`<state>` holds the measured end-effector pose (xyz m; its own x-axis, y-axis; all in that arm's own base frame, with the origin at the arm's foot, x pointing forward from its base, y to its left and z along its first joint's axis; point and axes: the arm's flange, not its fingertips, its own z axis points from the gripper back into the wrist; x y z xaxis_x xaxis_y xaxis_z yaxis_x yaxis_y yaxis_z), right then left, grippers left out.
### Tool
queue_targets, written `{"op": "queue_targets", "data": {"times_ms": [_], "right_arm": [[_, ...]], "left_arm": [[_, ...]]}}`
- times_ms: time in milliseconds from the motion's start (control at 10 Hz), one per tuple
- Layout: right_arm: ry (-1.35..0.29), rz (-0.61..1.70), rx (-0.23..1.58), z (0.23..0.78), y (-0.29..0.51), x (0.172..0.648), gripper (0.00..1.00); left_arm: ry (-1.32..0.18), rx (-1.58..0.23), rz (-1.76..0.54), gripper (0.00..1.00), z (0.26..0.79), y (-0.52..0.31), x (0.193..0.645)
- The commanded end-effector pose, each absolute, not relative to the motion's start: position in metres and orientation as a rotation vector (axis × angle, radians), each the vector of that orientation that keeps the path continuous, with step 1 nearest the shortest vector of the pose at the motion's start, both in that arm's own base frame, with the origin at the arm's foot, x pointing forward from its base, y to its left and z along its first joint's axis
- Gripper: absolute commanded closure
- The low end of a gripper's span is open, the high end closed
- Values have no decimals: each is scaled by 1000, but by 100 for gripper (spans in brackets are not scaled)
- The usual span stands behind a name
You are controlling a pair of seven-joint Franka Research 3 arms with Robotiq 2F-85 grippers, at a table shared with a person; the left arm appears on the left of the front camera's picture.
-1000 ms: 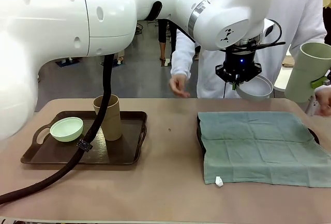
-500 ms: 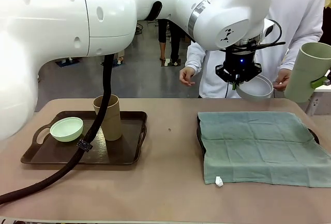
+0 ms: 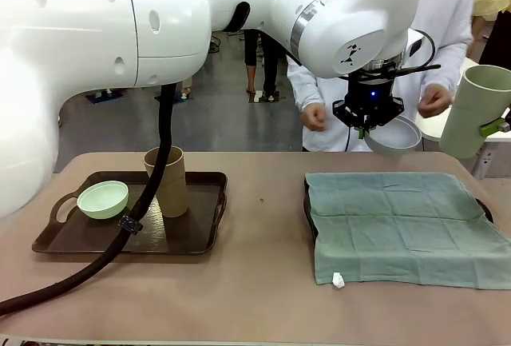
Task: Set up a tray with a mat and arrange the tableware.
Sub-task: Place the Picnic Bowl and Reusable plastic cup back onto the Handle tray in front of the human's position.
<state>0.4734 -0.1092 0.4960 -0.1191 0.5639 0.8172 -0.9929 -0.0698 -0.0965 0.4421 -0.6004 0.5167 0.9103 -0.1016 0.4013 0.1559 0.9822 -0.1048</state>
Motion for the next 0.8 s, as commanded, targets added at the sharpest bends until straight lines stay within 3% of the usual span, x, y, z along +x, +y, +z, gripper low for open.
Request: {"op": "queue_targets", "data": {"times_ms": [0,700], "right_arm": [[-830,1551,722,496,-107,473,71],[-830,1551,722,496,-107,473,71]], "left_arm": [[-401,-152,-154,100,522,-598,444],[-401,-152,-154,100,522,-598,444]]}}
